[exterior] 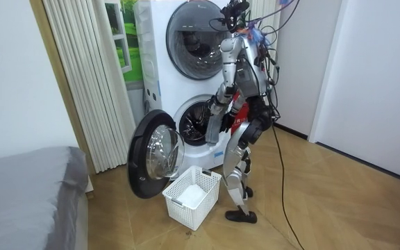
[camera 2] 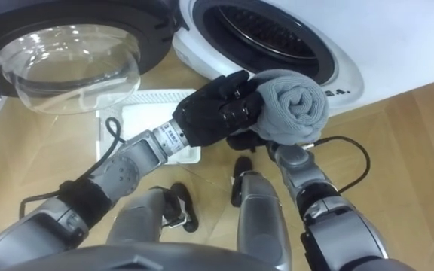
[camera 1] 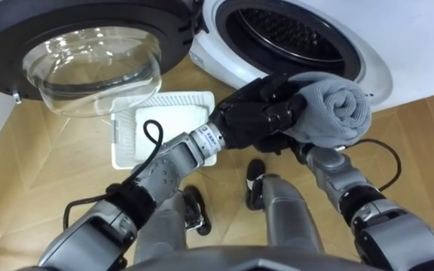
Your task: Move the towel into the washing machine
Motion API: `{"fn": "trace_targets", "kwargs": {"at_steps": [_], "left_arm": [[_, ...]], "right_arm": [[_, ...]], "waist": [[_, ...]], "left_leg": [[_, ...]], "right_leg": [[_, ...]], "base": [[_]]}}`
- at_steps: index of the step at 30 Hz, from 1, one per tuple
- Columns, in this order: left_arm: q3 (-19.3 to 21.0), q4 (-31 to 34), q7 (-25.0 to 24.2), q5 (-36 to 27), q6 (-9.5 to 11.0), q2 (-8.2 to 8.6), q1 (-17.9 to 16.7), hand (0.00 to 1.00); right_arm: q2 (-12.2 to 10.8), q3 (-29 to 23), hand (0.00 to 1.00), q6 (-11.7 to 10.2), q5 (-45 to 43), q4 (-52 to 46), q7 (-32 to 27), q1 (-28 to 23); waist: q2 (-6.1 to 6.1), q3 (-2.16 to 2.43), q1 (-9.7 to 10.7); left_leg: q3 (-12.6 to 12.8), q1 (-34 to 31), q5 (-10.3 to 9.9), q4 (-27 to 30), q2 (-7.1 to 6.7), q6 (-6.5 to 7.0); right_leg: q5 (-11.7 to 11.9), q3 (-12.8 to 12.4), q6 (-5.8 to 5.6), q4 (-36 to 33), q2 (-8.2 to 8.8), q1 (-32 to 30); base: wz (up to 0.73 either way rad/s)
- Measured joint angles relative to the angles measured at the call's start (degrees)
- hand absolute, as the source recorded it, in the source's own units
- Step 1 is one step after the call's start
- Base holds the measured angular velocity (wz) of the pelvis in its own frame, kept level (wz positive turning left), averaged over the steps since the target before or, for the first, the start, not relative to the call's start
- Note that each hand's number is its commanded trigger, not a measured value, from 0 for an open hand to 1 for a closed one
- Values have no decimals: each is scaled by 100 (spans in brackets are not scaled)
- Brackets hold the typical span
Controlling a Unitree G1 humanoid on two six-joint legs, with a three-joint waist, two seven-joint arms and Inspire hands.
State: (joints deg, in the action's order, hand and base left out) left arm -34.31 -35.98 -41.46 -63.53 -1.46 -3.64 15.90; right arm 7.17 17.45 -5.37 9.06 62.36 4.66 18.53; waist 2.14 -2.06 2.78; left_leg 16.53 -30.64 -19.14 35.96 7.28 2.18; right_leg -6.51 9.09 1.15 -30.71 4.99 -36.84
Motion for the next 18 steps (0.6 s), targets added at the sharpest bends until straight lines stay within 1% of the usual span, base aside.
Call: {"fn": "trace_targets", "kwargs": {"at_steps": [3,6,10,14,16,18], "left_arm": [[28,0,1,-1,0,-62,-57,100],[26,-1,1,-32,0,-65,-59,100],[57,1,4,-609,9,2,-82,100],[153,1,29,-970,27,22,-83,100],[224,1,80,-1143,60,33,-86,100],[312,0,109,-1311,144,43,-84,100]], "right_arm": [[26,-30,0,-1,13,-6,-34,0],[40,-62,0,-1,15,-15,-59,4],[20,-131,0,0,169,-255,-189,2],[-23,-203,0,-9,354,-595,-330,0],[-51,-254,0,-16,347,-769,-340,-9],[-50,-303,0,-30,383,-911,-325,-10]], "waist": [[0,0,-1],[0,-1,-6],[-1,-1,-15],[-1,-1,-13],[-1,-1,11],[-5,1,20]], "left_leg": [[14,28,25,-46,-2,-14],[25,23,28,-58,-2,-19],[35,-44,28,-62,9,-18],[36,-111,34,-66,7,-23],[37,-120,35,-71,4,-24],[36,-122,35,-69,-1,-24]], "right_leg": [[3,-21,8,1,-2,-1],[5,-36,17,19,-5,-26],[2,-45,22,7,6,-107],[2,-40,22,12,-7,-162],[2,-34,22,9,-10,-164],[1,-23,21,21,-10,-164]], "base": [[0],[-1],[-1],[0],[0],[0]]}}
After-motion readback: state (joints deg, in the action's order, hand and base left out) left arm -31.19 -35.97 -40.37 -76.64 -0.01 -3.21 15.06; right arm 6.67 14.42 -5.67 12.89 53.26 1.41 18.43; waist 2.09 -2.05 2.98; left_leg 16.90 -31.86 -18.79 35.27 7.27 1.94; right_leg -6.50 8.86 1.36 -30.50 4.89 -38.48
